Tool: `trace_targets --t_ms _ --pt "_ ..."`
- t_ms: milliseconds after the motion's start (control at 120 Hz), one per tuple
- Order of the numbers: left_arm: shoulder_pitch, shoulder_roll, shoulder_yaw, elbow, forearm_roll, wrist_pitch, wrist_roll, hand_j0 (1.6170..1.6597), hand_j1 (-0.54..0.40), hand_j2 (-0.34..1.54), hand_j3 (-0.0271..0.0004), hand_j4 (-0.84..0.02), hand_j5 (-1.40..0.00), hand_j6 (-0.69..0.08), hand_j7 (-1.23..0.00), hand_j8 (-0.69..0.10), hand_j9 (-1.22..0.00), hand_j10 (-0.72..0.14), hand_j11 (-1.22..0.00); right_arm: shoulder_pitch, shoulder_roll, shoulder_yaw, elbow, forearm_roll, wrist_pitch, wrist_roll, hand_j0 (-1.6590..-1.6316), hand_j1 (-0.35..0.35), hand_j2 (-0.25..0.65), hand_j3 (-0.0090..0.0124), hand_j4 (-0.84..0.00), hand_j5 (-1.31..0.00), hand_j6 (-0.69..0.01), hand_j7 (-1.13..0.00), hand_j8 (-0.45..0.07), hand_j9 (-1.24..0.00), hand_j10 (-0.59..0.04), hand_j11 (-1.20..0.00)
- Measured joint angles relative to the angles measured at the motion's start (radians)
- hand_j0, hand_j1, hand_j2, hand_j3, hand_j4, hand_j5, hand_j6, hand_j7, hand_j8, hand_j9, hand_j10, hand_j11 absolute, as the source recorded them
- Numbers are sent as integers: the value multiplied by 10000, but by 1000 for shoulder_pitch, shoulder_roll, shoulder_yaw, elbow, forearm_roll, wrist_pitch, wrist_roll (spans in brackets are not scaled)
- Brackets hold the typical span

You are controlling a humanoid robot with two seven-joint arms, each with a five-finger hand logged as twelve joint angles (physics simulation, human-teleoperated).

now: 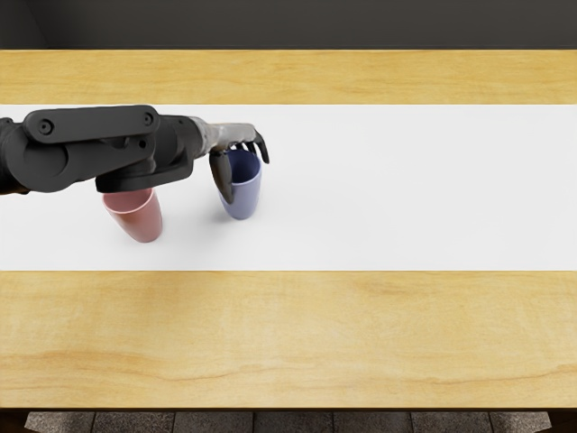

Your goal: Pick up cup and place in cup with left hand

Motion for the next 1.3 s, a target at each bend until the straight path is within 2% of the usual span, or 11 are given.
trace_targets --t_ms 217,483,583,592,617,858,1033,1092,1300 --pt "-67 15 24 -21 -33 -4 0 16560 -629 251 0 -4198 -5604 -3685 -5614 -3269 -5576 -4212 -5576 0 0 0 0 0 0 0 -16581 -3491 0 0 -1 0 -2 0 -1 0 0 0" --pt "-119 32 73 -44 -55 -4 -1 16561 -790 426 0 -4256 -5702 -3472 -5760 -3082 -5681 -4287 -5683 0 0 0 0 0 0 0 -16581 -3491 0 0 -1 0 -2 0 -1 0 -1 0" --pt "-147 86 83 -71 -59 -4 -1 16560 -749 413 0 -4263 -5707 -3520 -5756 -3174 -5686 -4292 -5687 0 0 0 0 0 0 0 -16581 -3491 0 0 -1 0 -1 0 -1 0 0 0" --pt "-153 90 84 -74 -60 -4 -1 16567 -998 1124 0 -4247 -5722 -3573 -5752 -3175 -5685 -4286 -5687 0 0 0 0 0 0 0 -16581 -3491 0 0 -1 0 -1 0 -1 0 0 0" --pt "-163 99 88 -82 -62 -4 -1 16569 -1161 1175 0 -4269 -5705 -3392 -5721 -3092 -5685 -4294 -5687 0 0 0 0 0 0 0 -16581 -3491 0 0 -1 0 -2 0 -1 0 0 0" --pt "-248 165 131 -154 -95 -4 -1 16565 -884 723 0 -4267 -5740 -3488 -5751 -3154 -5696 -4290 -5697 0 0 0 0 0 0 0 -16581 -3491 0 0 -1 0 -2 0 -1 0 0 0" --pt "-282 179 153 -197 -119 -4 -3 16563 -848 627 0 -4260 -5759 -3526 -5711 -3142 -5702 -4254 -5707 0 0 0 0 0 0 0 -16581 -3491 0 0 -1 0 -2 0 -1 0 0 0" --pt "-306 193 160 -209 -128 -4 -3 16559 -642 472 0 -4238 -5788 -3658 -5769 -3234 -5712 -4256 -5716 0 0 0 0 0 0 0 -16581 -3491 0 0 -1 0 -2 0 -1 0 0 0" --pt "-395 223 212 -255 -172 -4 -7 16560 -770 509 0 -4316 -5818 -3531 -5839 -3187 -5772 -4330 -5775 0 0 0 0 0 0 0 -16581 -3491 0 0 -1 0 -2 0 -1 0 -1 0"
